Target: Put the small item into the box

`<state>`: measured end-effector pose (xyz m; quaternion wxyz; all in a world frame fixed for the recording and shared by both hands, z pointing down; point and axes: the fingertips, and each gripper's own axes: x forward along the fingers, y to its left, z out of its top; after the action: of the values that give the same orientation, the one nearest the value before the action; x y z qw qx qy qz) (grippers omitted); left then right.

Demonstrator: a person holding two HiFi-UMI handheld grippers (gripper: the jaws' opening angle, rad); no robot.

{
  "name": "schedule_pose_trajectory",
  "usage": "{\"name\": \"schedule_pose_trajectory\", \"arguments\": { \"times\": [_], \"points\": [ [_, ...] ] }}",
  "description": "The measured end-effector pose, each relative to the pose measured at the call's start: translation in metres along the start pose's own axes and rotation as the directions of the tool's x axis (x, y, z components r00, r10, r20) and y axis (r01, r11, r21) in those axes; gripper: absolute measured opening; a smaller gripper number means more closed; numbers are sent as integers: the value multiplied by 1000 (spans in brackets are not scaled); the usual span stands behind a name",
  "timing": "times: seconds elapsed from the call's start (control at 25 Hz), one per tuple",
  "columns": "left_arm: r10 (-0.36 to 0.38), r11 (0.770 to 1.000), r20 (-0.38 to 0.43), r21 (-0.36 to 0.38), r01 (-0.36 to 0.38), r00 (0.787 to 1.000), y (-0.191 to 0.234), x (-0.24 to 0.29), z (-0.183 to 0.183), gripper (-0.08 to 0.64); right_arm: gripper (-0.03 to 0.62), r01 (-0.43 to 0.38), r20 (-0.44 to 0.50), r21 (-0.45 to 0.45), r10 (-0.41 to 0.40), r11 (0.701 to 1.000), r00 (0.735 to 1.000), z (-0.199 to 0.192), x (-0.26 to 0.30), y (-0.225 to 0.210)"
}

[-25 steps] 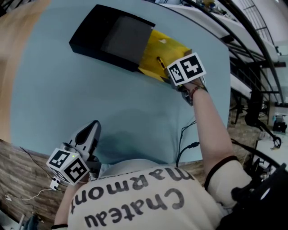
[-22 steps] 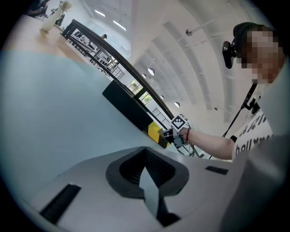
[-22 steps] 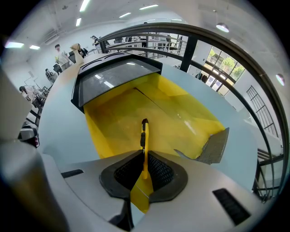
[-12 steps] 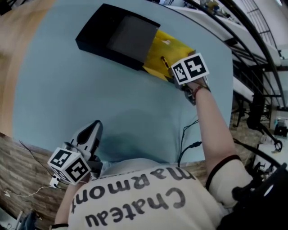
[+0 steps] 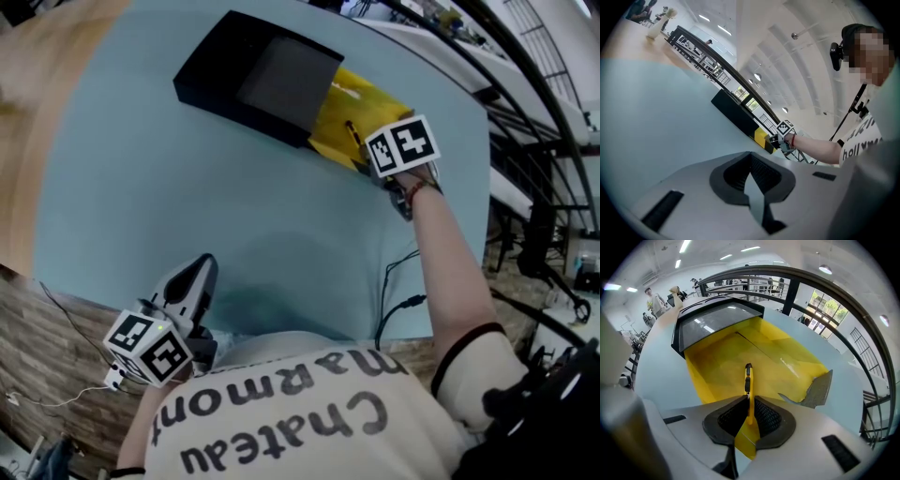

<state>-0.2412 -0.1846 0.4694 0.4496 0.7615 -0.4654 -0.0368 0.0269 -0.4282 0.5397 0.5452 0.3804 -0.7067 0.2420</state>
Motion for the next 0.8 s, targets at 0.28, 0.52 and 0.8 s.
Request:
{"name": "schedule_pose_trajectory", "arguments": {
  "times": [0.28,0.52,0.8],
  "points": [
    [18,1000,23,2,-18,1000,4,-23,1,3,54,69,1,19,-69,997,998,-6,-4,-8],
    [32,999,55,29,-34,998,6,-47,8,3,54,132,90,112,-143,985,986,-1,-13,-17],
    [23,995,88,90,-31,996,8,-71,24,3,54,178,255,217,-232,960,939,12,-46,-14]
  ]
}}
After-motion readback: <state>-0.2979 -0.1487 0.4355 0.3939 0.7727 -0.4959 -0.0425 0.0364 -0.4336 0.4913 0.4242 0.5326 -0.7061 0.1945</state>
